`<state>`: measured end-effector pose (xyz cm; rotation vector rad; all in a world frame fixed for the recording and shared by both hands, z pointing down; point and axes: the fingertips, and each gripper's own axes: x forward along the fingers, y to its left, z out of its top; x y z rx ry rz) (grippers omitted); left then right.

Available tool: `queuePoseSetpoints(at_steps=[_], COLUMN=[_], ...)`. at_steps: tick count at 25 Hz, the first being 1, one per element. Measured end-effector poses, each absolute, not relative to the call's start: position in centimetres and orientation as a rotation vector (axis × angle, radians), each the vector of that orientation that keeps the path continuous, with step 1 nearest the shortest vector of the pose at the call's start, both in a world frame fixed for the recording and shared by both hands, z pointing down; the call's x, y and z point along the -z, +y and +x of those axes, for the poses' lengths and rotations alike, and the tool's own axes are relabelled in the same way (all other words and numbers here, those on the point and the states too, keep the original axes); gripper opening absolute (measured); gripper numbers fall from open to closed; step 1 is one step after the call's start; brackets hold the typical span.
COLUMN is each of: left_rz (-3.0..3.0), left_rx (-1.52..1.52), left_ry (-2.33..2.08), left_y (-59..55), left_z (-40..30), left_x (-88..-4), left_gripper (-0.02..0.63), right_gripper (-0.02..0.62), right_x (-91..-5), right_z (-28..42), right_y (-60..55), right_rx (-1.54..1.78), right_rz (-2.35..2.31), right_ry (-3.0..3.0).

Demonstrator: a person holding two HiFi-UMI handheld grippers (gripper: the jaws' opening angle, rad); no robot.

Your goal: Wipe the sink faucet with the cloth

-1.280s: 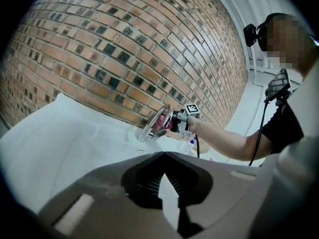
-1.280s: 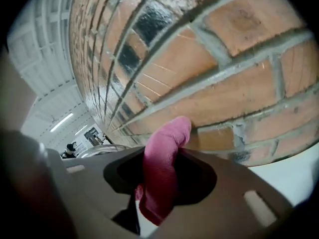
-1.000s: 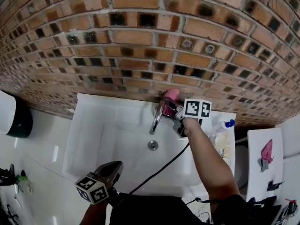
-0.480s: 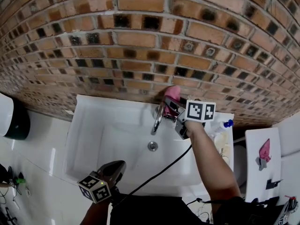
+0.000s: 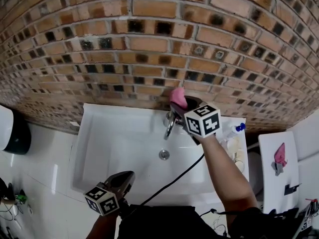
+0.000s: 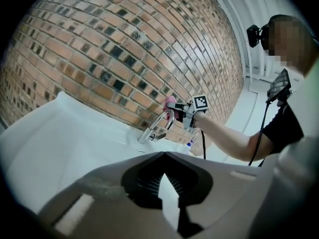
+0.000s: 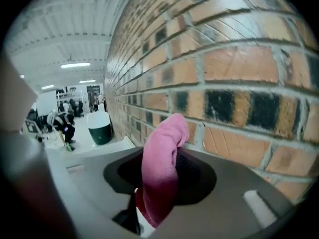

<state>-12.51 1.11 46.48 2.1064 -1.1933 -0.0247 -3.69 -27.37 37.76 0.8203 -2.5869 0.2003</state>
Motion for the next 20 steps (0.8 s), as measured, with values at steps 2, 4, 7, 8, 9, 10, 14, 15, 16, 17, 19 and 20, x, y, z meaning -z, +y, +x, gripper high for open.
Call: queuePoseSetpoints(at_steps=[2,4,7,8,9,10,14,15,16,17,19,20], left_rz=[2.12,2.134,2.153,2.158,2.162,2.166,2.184,2.189,2.192,2.194,2.197,2.198], left_rx=[0.021,0.018,0.011,0.007,0.003,-0.002,-0.022,-0.026,-0.031,-0.036,-0.045,-0.047], left_ry=[-1.186,-1.18,-1.167,-1.16,-1.153,-1.147,-1.118,-1.111,-1.106,-1.101,-1.097,-1.097], left_y=[1.4,1.7,2.2,2.3,2.5,2.7,3.3,3.5,3.7,3.9,4.3,4.4], left_z=[-12.9,-13.2,-13.5,-13.5,-13.5,-13.5,-13.4,-13.3,-13.4,-13.4,-13.7,-13.8], left_x=[-46.3,-46.0,-45.8,-45.8,-45.8,-45.8,-45.7,-45.6,-45.6,-45.6,-45.7,-45.7], left_gripper=[0.006,0.006,0.006,0.006,0.006,0.006,0.006,0.006,0.006,0.006,0.006,0.006], right_gripper=[0.15,0.151,0.15,0.15,0.151,0.151,0.15,0.15,0.15,0.15,0.15,0.15], right_x=[-37.3,-37.1,-36.8,-36.7,-36.6,-36.6,-36.7,-36.7,-36.8,-36.8,-37.0,-37.0], right_z=[-4.4,-4.8,-5.1,-5.1,-5.1,-5.1,-5.3,-5.3,-5.4,-5.4,-5.3,-5.4], right_y=[-26.4,-25.5,-24.1,-23.7,-23.3,-22.9,-21.5,-21.1,-20.7,-20.4,-19.8,-19.5], right_rx=[-0.004,0.169,0.338,0.378,0.415,0.451,0.63,0.67,0.699,0.719,0.74,0.747], right_rz=[0.81,0.812,0.828,0.835,0.843,0.851,0.876,0.881,0.888,0.895,0.911,0.917], right_ry=[-2.533,-2.48,-2.434,-2.426,-2.419,-2.411,-2.351,-2.334,-2.322,-2.313,-2.3,-2.294])
